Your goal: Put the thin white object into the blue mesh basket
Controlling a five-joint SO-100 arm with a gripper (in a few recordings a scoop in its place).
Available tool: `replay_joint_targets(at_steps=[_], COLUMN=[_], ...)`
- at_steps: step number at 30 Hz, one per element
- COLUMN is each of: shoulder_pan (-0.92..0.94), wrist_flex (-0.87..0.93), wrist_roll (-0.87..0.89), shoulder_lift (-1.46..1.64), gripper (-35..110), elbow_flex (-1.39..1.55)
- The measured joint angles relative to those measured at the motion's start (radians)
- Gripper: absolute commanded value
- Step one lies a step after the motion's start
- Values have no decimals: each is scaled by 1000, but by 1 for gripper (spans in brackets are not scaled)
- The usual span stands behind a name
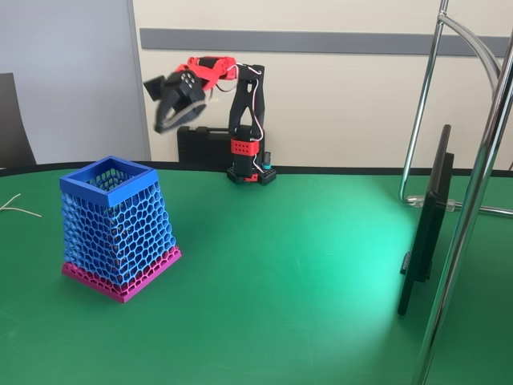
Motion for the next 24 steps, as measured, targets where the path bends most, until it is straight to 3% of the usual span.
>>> replay_joint_targets(at_steps=[7,16,24], shoulder_pan=[114,193,227], wrist_flex=[-253,-723,-778], wrist_roll=[-290,-864,-1177], shoulder_lift=[0,-23,-61], gripper=[1,0,0], elbow_flex=[-8,183,202])
